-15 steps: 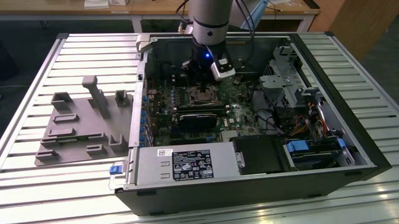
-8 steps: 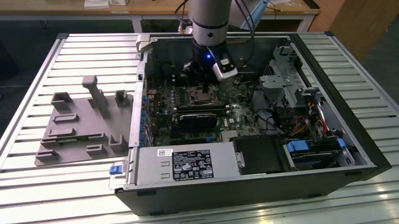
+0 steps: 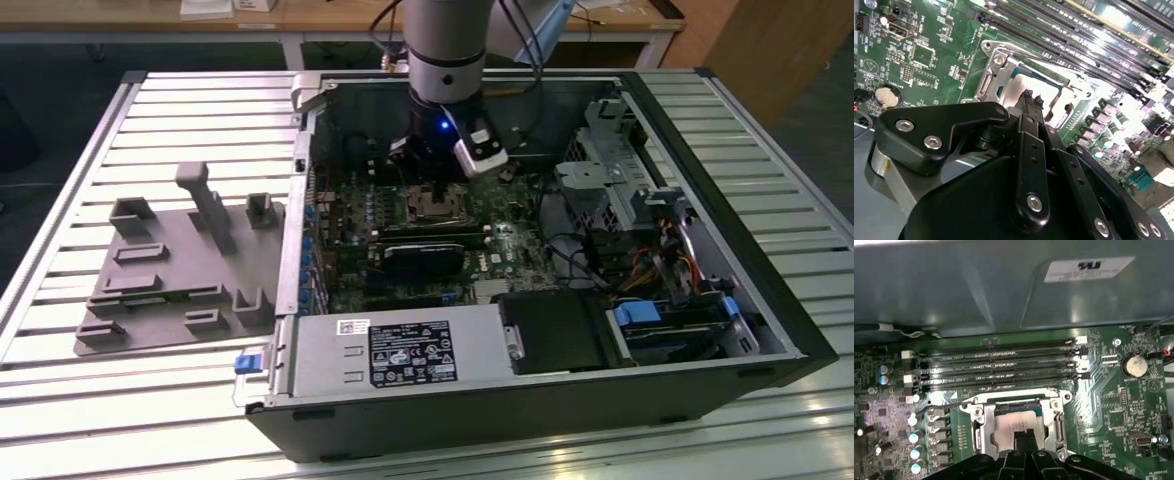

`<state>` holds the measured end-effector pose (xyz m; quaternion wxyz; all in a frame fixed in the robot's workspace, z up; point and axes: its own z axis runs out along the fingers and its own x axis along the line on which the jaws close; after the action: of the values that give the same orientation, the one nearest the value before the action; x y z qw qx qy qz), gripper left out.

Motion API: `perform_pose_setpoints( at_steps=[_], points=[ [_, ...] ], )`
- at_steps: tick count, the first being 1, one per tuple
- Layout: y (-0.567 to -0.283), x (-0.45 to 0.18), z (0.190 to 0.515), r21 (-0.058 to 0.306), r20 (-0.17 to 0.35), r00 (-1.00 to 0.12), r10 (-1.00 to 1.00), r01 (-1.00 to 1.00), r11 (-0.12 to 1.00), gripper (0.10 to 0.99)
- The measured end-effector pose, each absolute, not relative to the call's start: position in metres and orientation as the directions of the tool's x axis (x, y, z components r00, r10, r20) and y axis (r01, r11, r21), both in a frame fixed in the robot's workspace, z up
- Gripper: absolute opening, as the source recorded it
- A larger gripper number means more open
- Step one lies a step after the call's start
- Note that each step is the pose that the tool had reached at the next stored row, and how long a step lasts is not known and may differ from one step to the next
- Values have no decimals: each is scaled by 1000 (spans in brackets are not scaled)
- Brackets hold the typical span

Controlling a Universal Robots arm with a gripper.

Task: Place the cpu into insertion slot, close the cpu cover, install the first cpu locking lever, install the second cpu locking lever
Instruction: 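Close the cpu cover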

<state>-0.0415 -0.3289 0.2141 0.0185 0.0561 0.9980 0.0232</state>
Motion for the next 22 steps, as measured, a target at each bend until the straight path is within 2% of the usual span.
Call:
perform_pose_setpoints(
  at_steps=[22],
  points=[
    [-329,-73,204,48,-35,-993,113,111,993,102]
  ],
)
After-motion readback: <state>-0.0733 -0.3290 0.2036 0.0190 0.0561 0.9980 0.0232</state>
